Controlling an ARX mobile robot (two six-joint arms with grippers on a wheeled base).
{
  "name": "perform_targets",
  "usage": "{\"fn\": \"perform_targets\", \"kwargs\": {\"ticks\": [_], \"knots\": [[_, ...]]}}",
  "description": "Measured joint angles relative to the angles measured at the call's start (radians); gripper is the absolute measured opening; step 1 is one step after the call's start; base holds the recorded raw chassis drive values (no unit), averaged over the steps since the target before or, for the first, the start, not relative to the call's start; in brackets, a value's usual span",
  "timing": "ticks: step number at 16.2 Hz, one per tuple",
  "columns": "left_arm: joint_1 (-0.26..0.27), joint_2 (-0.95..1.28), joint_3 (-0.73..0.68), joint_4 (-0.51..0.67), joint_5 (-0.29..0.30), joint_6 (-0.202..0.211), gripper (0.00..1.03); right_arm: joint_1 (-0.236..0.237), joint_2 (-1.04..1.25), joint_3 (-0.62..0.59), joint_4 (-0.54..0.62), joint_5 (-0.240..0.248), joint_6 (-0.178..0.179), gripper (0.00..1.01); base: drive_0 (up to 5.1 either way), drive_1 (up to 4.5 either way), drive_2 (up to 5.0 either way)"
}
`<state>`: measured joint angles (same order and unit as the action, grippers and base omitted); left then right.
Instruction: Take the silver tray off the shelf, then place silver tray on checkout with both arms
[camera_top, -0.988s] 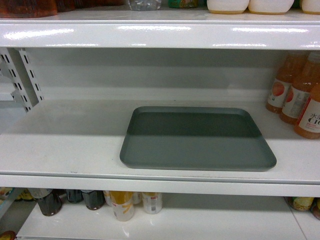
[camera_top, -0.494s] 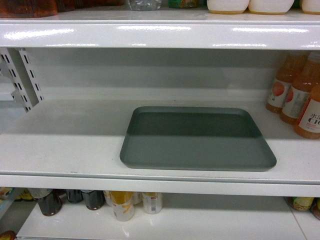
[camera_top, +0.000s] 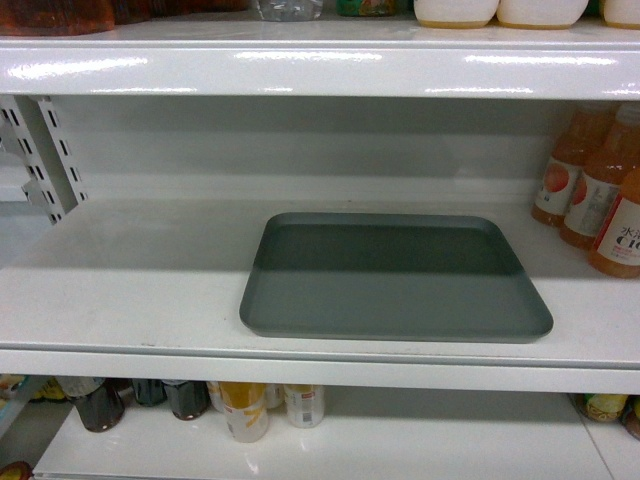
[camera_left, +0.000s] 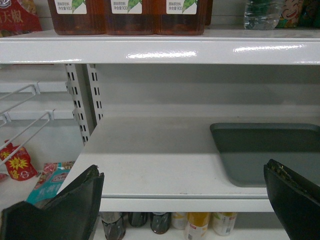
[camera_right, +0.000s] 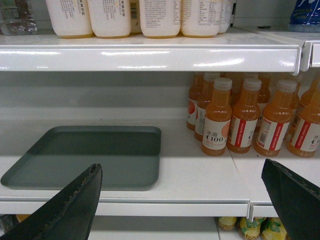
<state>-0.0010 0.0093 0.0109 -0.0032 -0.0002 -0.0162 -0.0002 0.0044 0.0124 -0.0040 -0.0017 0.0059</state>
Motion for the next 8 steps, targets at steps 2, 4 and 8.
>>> {"fn": "perform_targets", "kwargs": {"ticks": [2, 4, 8], "knots": [[0.000, 0.000, 0.000, 0.000, 0.000, 0.000, 0.98, 0.000, 0.000, 0.000, 0.000, 0.000, 0.000, 0.98, 0.0, 0.00, 0.0], [0.000, 0.000, 0.000, 0.000, 0.000, 0.000, 0.98, 0.000, 0.000, 0.000, 0.000, 0.000, 0.000, 0.98, 0.0, 0.00, 0.0], [-0.116, 0.267, 0.133, -0.243, -0.242, -0.031, 0.98, -0.011, 0.212, 0.110, -0.246, -0.117, -0.012, 0.98, 0.0, 0.00, 0.0]]}}
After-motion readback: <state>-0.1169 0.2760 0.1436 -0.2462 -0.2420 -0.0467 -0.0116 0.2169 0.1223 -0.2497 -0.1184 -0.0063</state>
